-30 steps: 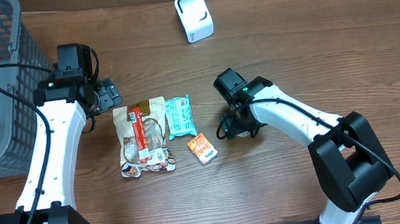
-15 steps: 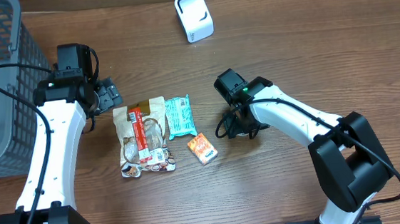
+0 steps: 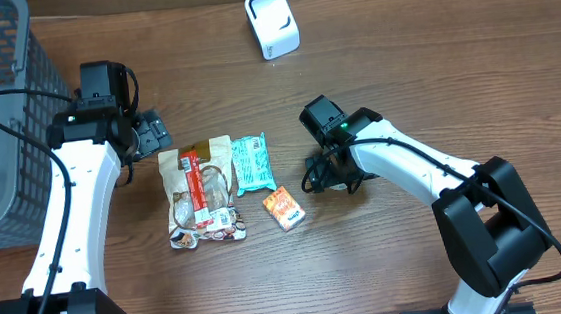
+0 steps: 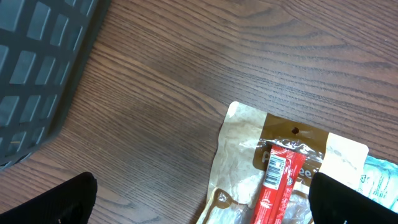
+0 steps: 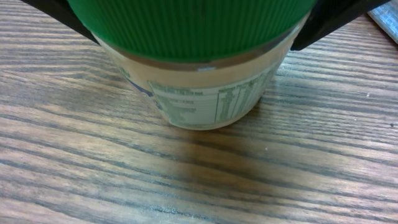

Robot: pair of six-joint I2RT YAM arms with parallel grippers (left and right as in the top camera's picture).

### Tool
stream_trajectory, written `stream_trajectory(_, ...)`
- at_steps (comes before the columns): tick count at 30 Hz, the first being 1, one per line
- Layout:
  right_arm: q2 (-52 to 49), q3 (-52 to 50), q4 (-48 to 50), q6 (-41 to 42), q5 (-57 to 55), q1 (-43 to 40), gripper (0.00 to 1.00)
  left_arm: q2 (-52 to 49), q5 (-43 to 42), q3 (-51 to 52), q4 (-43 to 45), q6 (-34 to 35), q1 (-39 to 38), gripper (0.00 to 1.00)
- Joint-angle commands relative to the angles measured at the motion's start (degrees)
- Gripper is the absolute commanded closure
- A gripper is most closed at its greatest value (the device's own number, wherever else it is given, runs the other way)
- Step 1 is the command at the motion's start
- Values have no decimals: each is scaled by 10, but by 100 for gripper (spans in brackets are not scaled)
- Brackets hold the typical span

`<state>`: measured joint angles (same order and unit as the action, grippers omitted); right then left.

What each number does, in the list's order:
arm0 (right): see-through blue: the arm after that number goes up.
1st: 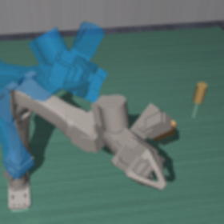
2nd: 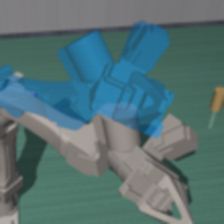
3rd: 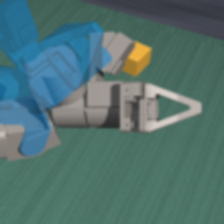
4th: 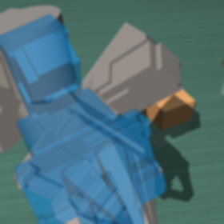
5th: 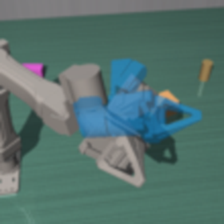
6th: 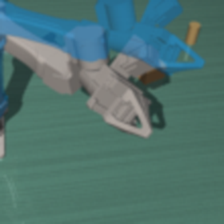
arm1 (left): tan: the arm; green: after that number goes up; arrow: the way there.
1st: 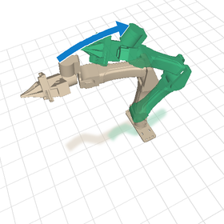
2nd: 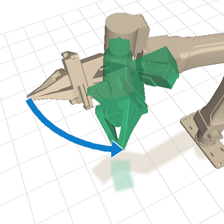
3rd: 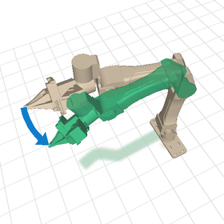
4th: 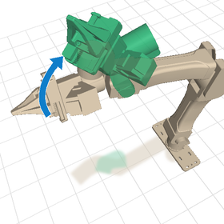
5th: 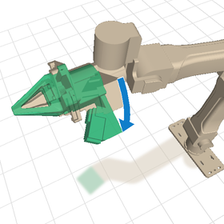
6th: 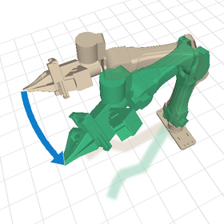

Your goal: Scan the item barcode

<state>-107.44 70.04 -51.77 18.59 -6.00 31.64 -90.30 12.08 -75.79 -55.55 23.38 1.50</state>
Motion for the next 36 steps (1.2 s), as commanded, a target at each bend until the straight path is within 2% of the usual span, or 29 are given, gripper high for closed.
stream_trajectory(1, -1, -10, 9, 14, 1, 2, 12, -3, 5, -11, 1, -11, 1, 0)
stream_trajectory(4, -1, -15, 15, 13, 1, 1, 8, -3, 5, -11, 1, -11, 1, 0)
stream_trajectory(15, 0, 25, -16, 13, 9, 1, 7, -3, 5, -11, 1, -11, 1, 0)
stream_trajectory(18, 0, 25, 0, 13, 9, 1, 0, -3, 5, -11, 1, -11, 1, 0)
stream_trajectory(30, -1, 23, 14, 13, 9, 1, 0, -3, 5, -11, 1, -11, 1, 0)
stream_trajectory(36, -1, 22, 14, 11, 9, 1, 5, -3, 5, -11, 1, -11, 1, 0)
